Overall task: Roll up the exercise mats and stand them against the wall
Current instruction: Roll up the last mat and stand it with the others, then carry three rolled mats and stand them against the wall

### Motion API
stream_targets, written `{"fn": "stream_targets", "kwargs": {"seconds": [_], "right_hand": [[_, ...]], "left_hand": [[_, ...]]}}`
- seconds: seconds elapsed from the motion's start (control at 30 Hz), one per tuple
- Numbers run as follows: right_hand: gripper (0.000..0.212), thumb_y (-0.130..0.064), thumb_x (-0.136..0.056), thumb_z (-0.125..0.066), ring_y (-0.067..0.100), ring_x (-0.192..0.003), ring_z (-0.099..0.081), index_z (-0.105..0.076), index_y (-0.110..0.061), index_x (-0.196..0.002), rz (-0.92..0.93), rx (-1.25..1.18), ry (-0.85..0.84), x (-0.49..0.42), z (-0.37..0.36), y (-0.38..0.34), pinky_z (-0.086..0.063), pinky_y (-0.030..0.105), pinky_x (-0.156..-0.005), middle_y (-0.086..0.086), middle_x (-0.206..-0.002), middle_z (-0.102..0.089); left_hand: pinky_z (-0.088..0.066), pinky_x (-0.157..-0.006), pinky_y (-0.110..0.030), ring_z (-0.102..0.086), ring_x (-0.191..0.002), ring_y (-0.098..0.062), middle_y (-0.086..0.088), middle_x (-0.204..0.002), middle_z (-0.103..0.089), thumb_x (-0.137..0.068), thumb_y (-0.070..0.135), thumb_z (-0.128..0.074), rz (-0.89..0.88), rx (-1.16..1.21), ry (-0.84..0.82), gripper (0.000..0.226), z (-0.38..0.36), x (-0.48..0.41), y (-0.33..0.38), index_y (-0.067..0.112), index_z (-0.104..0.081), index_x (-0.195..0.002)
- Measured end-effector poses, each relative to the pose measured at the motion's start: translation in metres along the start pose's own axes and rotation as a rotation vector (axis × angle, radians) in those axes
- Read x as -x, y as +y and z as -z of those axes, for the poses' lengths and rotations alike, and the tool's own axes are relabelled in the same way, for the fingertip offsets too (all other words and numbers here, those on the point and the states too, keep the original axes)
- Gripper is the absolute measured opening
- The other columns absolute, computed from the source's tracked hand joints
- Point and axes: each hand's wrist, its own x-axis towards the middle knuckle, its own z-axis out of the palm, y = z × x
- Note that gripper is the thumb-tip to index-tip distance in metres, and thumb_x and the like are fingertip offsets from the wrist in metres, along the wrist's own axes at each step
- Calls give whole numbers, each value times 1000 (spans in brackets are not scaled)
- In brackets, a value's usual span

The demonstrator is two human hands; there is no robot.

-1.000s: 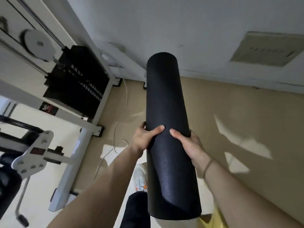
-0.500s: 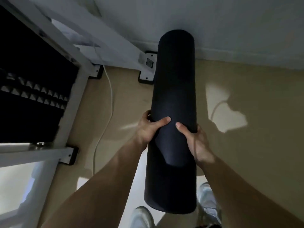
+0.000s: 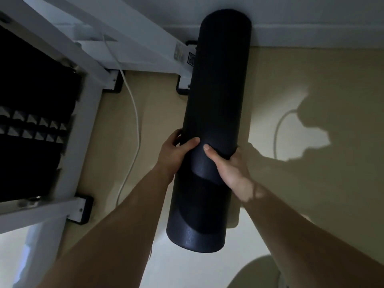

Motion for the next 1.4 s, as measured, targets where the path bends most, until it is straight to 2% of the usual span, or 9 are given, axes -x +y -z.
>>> {"fn": "stream_targets", "kwargs": {"seconds": [0.13, 0.23, 0.4, 0.6, 0.7, 0.8, 0.93, 1.17, 1.4], "right_hand": [[89, -65, -80, -76, 29, -128, -60, -52, -11, -146, -96, 122, -51, 19, 22, -25, -46, 34, -105, 6, -136, -64], [90, -62, -94, -61, 36, -140, -49, -33, -4, -156, -102, 267, 22, 49, 47, -46, -37, 37, -113, 18, -154, -49], [75, -48, -100, -59, 39, -133, -52, -33, -4, -154, -120, 460, 41, 149, 109, -77, -42, 42, -106, 24, -148, -49], [72, -49, -96, -62, 40, -129, -55, -36, -12, -152, -100, 659, 174, 303, 197, -115, -44, 44, -102, 21, -143, -48], [73, -51, -96, -62, 41, -130, -54, -34, -14, -153, -119, 732, 221, 384, 239, -121, -45, 46, -103, 19, -143, -46], [76, -51, -95, -63, 41, -131, -53, -33, -14, -154, -138, 760, 245, 457, 277, -118, -45, 46, -105, 19, -144, -43], [74, -51, -94, -62, 40, -134, -49, -33, -18, -154, -158, 706, 280, 549, 331, -88, -44, 47, -107, 17, -147, -39], [75, -54, -94, -61, 38, -135, -46, -32, -19, -154, -247, 607, 437, 740, 438, 31, -44, 47, -106, 15, -145, -38], [85, -56, -97, -58, 42, -139, -42, -21, -15, -161, -470, 308, 646, 927, 513, 187, -47, 50, -106, 19, -158, -28]], "left_hand": [[-47, -107, -38, -57, -127, -22, 2, -146, -55, -84, 52, -77, -19, -353, 162, 80, -1, 32, 16, 20, -44, -150], [-45, -108, -37, -53, -133, -26, -2, -149, -52, -86, 52, -74, -51, -566, 142, 78, 2, 73, 35, 22, -42, -151], [-44, -107, -37, -53, -130, -28, -4, -145, -52, -87, 51, -71, -71, -776, -27, 73, 7, 162, 79, 22, -44, -149], [-48, -107, -47, -54, -129, -28, -4, -149, -48, -89, 57, -67, -143, -867, -195, 77, 10, 284, 142, 24, -38, -152], [-47, -107, -37, -53, -131, -26, -3, -153, -45, -91, 51, -68, -207, -909, -247, 73, 3, 348, 165, 24, -39, -152], [-47, -83, -13, -61, -102, -11, 1, -151, -46, -94, 47, -67, -270, -931, -270, 68, -11, 412, 182, 21, -41, -152], [-48, -107, -42, -54, -130, -23, 2, -154, -46, -90, 54, -65, -372, -1001, -316, 70, -50, 504, 188, 25, -44, -149], [-41, -106, -35, -50, -134, -23, 2, -152, -46, -93, 51, -63, -546, -1097, -437, 66, -149, 692, 157, 24, -43, -150], [-40, -101, -34, -52, -130, -21, 2, -148, -50, -84, 61, -65, -704, -1270, -742, 76, -236, 859, 89, 24, -46, -148]]}}
